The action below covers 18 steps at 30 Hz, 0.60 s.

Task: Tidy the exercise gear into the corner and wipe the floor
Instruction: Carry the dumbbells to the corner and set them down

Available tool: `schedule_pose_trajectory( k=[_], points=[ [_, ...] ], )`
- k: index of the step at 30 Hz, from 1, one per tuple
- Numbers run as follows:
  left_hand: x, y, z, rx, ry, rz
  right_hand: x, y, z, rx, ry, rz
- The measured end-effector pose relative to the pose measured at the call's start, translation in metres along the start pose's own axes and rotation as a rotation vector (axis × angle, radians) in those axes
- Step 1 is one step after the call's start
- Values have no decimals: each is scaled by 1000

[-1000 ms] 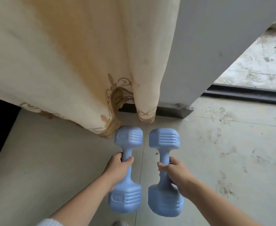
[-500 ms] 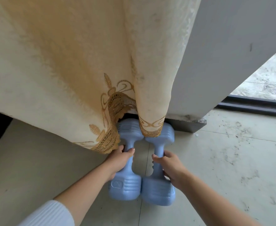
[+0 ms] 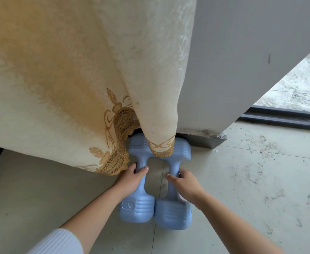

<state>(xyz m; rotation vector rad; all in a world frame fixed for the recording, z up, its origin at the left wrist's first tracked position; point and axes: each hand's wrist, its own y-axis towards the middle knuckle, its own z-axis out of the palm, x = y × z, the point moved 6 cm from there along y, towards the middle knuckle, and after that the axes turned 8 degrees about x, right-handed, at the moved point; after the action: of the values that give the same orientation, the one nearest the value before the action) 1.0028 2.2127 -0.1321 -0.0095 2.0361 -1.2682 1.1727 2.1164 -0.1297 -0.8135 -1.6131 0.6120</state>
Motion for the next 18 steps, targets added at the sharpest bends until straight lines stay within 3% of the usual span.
schedule_pose_trajectory(
  k=[10,18],
  points=[
    [-16,-37,-6,-79,120,62,16,-37,-16,-53,-91,39],
    [-73,-223,-18,-114,103,-39,105,-200,-20,40,-280,75]
  ],
)
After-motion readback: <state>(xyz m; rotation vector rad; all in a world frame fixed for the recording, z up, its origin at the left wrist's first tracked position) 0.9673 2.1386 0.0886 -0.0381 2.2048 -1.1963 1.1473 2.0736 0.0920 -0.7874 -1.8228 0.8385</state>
